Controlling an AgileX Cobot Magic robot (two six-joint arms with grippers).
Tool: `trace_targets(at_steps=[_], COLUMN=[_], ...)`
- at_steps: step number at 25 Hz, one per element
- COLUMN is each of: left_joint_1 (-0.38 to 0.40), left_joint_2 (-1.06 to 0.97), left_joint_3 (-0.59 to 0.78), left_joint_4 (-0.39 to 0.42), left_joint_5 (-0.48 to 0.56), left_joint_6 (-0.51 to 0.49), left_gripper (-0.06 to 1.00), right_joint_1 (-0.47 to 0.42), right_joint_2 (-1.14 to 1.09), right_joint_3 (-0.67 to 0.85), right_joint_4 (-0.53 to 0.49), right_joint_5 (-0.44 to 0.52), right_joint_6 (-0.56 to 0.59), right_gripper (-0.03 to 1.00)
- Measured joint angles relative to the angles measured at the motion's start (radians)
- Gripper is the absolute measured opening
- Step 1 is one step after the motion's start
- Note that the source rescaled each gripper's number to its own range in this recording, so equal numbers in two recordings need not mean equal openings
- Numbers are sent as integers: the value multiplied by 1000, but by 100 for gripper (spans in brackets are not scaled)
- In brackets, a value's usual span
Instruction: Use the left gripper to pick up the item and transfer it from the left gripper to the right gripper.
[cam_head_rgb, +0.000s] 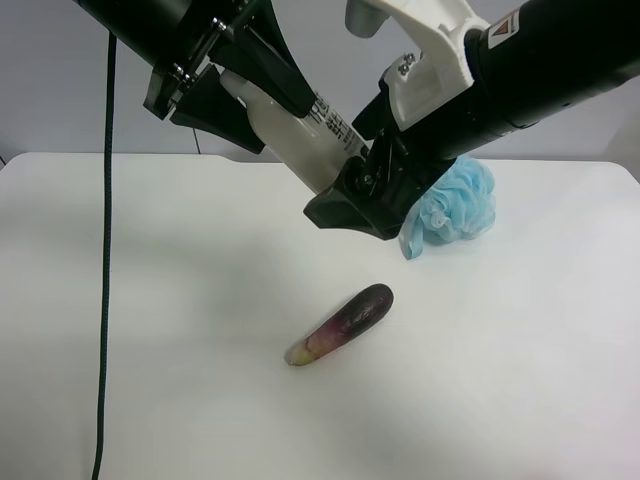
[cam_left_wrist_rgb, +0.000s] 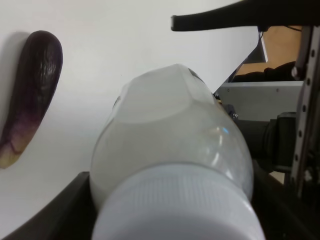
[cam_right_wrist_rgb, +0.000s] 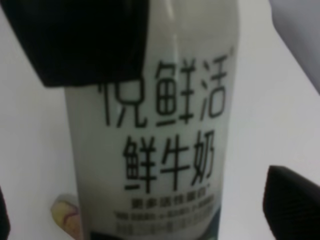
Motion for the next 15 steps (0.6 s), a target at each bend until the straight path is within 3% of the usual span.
trace_targets(at_steps=[9,15], left_joint_1=[0,0], left_joint_2=[0,0], left_joint_3=[0,0], left_joint_4=[-16,-22], left_joint_5=[0,-1], left_joint_6=[63,75], left_gripper=[3,3], right_joint_1=[0,0], right_joint_2=[44,71], right_joint_3=[-1,-2], right_joint_4=[10,98], right_joint_5=[-24,-36], right_joint_6=[-7,-66], right_gripper=[100,100])
